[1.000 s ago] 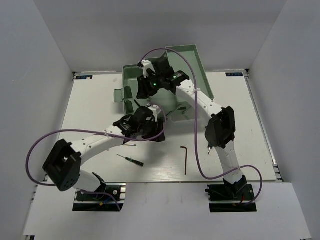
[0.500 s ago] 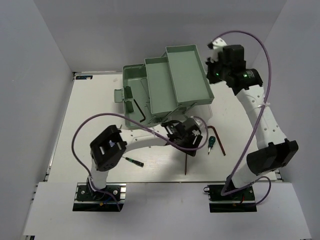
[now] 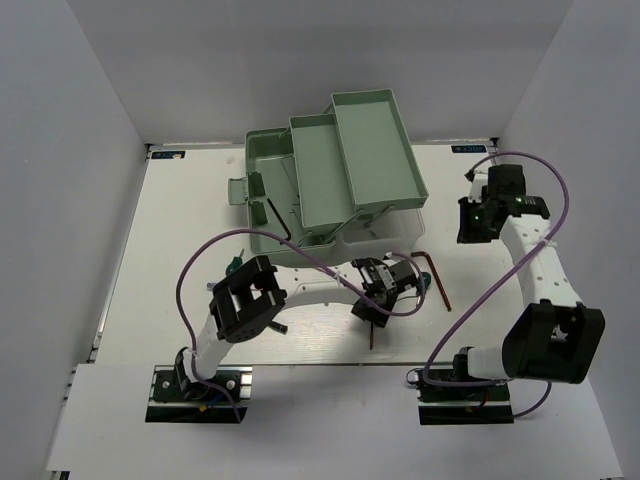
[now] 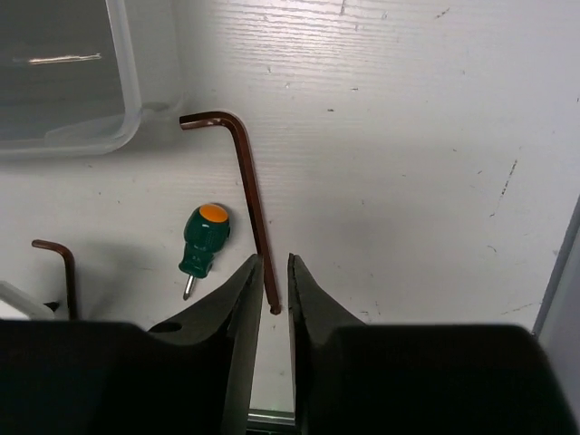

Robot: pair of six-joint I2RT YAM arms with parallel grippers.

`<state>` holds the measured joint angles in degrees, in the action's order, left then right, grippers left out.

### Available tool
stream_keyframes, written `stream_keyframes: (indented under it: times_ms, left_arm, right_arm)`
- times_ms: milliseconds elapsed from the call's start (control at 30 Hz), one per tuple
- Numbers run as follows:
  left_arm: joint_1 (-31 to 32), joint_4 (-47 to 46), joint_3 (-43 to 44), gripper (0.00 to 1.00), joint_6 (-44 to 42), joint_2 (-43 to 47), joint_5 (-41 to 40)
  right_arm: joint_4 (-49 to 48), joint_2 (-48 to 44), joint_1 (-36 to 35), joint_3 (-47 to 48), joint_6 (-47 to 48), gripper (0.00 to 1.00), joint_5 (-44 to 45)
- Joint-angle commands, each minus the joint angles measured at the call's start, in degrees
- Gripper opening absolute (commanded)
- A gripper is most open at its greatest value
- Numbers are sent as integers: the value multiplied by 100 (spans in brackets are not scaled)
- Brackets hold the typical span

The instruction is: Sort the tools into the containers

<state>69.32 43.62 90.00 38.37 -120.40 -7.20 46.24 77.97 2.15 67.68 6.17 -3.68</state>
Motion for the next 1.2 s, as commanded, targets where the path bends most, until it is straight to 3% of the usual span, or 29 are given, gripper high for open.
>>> stream_keyframes:
  times_ms: [0, 200, 400, 500, 633, 767, 967, 1167]
  left_arm:
    - [99, 174, 53, 45, 214, -300, -220]
    - [152, 33, -430, 43, 329, -510, -273]
    - [205, 419, -431, 24, 382, -1081, -510]
    - [257, 490, -430, 20, 382, -1214, -510]
    - [258, 437, -553, 3, 329, -1267, -510]
    - [258, 297, -553, 0, 128, -855, -510]
    - [258, 410, -247, 0, 21, 155, -519]
    - [20, 875, -140, 0, 232, 1404, -949]
  right_arm:
    - [-168, -159, 189, -211, -81, 23, -422]
    - [-203, -195, 461, -483, -64, 23, -739]
    - [-291, -169, 637, -931, -46, 25, -915]
    - [-326, -151, 690, -1020, -2, 33, -1029]
    - [-387, -125, 716, -1204, 190, 50, -1134]
    - [-431, -11, 699, -1467, 462, 56, -1336]
    - [-1204, 227, 497, -1986, 815, 56, -1153]
    - [-1635, 745, 199, -1890, 798, 52, -784]
